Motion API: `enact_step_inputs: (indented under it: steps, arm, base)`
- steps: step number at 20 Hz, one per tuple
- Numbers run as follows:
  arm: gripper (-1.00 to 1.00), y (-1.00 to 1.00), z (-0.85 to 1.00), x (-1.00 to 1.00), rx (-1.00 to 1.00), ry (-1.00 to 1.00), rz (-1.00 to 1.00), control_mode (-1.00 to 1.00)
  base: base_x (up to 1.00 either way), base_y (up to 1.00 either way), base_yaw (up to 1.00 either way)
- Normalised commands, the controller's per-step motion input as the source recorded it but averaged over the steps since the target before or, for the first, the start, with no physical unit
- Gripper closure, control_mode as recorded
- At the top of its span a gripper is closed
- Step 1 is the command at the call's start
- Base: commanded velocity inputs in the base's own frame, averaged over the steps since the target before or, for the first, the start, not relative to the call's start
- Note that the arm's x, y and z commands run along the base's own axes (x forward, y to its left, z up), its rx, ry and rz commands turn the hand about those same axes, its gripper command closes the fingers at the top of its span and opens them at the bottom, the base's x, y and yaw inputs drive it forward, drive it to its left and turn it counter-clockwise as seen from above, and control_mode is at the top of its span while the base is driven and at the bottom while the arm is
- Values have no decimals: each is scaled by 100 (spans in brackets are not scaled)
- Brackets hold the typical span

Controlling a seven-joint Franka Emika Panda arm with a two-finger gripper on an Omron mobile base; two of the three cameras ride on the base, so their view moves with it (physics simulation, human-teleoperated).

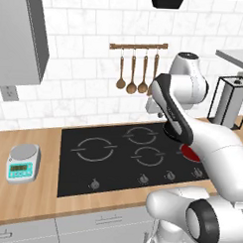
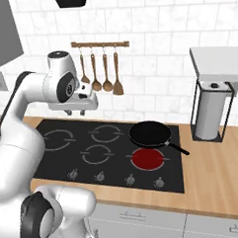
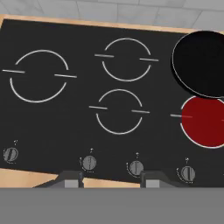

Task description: Turn off the front right burner of the stove.

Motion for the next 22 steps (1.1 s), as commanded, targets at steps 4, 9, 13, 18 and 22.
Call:
enact_step_inputs:
  steps: [4,9,13,18,22]
  arm:
    - [-100,-4,0,-21,0,-1,0,-100]
    - [-100,-32,0,-43,4,-5,-4,-100]
    - [-100,-40,0,-40,1,-5,-4,-100]
    - [-100,-15,0,-19,0,0,-5,-100]
    - [-100,-15,0,-13,0,0,-5,-100]
  base:
    - [0,0,0]
    - [0,0,0]
    - [0,0,0]
    - [0,0,0]
    - [0,0,0]
